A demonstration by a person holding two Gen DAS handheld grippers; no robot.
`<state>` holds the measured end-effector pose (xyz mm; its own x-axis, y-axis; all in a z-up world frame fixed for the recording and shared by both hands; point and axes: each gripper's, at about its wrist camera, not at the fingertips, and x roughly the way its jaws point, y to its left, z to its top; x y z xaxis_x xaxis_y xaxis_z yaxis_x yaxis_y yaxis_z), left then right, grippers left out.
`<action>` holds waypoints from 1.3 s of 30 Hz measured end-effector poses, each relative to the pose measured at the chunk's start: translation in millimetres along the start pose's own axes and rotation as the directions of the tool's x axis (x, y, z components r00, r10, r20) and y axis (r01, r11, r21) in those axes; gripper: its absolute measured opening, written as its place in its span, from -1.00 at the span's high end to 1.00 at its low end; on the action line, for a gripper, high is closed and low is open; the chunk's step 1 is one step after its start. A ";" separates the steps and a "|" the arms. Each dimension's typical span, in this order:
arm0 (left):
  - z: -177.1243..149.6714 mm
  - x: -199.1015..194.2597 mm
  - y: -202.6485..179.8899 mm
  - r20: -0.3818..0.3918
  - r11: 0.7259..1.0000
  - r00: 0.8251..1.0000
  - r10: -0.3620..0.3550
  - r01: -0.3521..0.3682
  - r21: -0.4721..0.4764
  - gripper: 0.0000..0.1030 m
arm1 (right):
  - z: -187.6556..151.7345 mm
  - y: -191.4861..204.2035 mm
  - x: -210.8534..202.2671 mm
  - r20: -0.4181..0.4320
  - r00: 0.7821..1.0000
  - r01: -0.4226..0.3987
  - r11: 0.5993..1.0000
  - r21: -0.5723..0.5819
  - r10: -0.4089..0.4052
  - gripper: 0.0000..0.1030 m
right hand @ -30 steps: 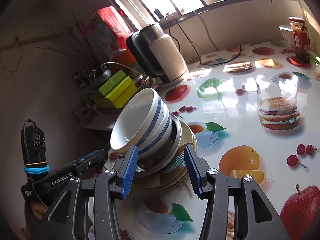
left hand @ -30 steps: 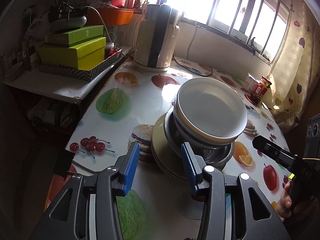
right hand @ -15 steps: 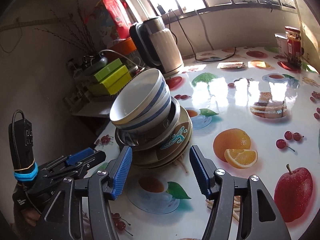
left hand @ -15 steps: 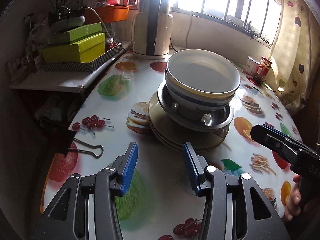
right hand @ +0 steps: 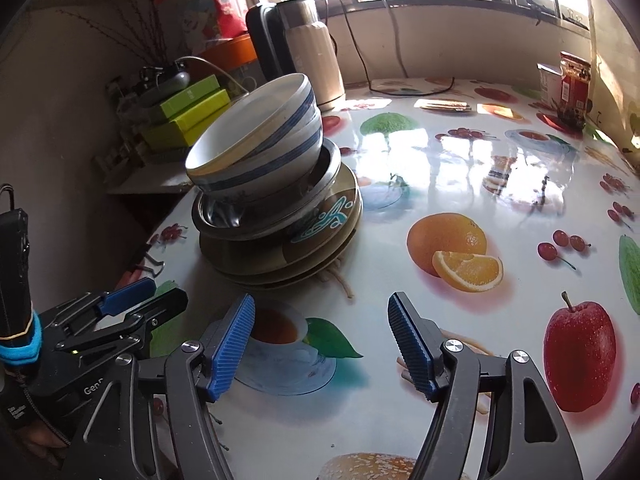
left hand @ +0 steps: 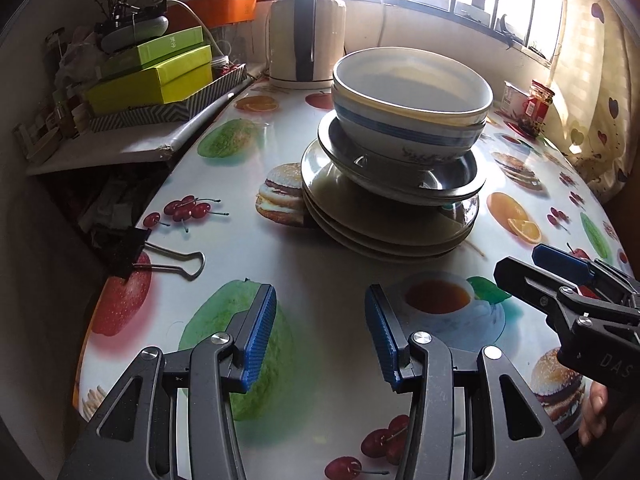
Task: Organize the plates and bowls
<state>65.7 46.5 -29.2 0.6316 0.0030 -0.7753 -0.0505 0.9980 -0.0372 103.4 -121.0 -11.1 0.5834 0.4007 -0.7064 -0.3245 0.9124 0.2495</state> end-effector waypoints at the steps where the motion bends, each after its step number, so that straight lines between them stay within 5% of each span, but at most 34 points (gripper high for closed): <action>1: -1.0 1.8 -0.5 -0.005 1.000 1.000 0.002 -0.002 0.002 0.08 | -1.7 1.2 2.2 -0.008 1.000 0.015 1.000 -0.008 -0.015 -0.36; 13: -4.0 15.2 -5.4 -0.043 1.000 0.999 -0.001 0.002 0.009 0.08 | -11.0 -3.4 20.7 -0.073 0.994 0.080 0.997 0.001 -0.080 -0.43; 39: -2.7 22.3 -9.0 -0.031 1.000 0.999 0.023 -0.023 0.008 -0.08 | -17.3 6.6 28.0 -0.057 0.974 0.213 0.974 -0.081 -0.218 -0.64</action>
<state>78.1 37.4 -47.9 0.6056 0.0243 -0.7954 -0.0588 0.9982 -0.0142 104.8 -105.2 -40.7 0.5963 0.1868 -0.7807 -0.2521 0.9669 0.0388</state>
